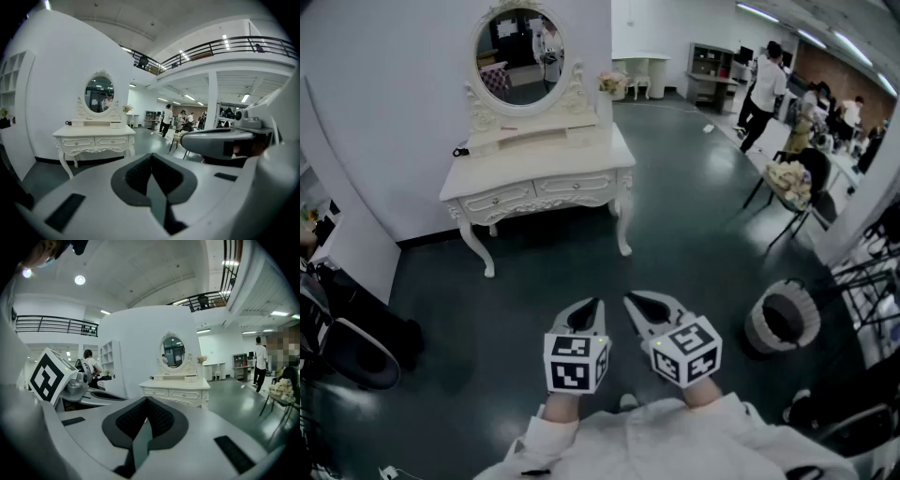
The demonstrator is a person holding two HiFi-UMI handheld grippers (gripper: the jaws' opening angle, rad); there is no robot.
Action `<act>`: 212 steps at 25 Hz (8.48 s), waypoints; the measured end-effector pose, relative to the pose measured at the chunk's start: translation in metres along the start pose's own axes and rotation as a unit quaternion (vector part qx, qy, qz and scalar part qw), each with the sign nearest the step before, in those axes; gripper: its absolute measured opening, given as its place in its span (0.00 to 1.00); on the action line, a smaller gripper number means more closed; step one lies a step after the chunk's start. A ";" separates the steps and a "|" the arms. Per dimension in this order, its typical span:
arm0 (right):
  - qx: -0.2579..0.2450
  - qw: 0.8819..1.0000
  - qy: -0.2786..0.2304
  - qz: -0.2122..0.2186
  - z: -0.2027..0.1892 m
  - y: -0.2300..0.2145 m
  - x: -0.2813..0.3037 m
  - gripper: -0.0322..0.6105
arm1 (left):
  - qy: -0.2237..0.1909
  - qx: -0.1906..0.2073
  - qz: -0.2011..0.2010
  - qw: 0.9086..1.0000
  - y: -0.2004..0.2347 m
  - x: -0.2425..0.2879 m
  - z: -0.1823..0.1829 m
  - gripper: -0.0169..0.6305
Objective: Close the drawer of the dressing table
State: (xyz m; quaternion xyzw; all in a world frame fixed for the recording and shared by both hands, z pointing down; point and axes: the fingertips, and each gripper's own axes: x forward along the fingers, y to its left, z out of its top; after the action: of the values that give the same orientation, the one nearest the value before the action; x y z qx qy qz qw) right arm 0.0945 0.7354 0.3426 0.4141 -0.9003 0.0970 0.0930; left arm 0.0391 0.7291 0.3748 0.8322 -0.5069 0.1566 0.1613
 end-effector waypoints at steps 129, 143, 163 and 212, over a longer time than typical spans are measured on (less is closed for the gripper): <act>0.039 0.998 0.041 0.025 0.119 -0.378 0.523 0.23 | 0.034 -0.019 -0.019 0.999 0.340 0.480 0.233 0.23; 0.035 0.997 0.041 0.061 0.138 -0.450 0.588 0.23 | 0.041 -0.028 -0.002 0.999 0.364 0.566 0.267 0.23; 0.068 0.995 0.054 0.049 0.122 -0.472 0.597 0.23 | 0.062 -0.041 -0.001 0.997 0.379 0.591 0.266 0.23; 0.056 0.991 0.111 -0.053 0.136 -0.541 0.743 0.26 | 0.129 0.046 -0.121 0.983 0.513 0.717 0.291 0.24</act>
State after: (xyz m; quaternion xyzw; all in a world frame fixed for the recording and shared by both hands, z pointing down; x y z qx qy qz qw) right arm 0.0204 -0.1845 0.4479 0.4522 -0.8545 0.1878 0.1734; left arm -0.0779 -0.1866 0.4741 0.8670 -0.3693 0.2651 0.2042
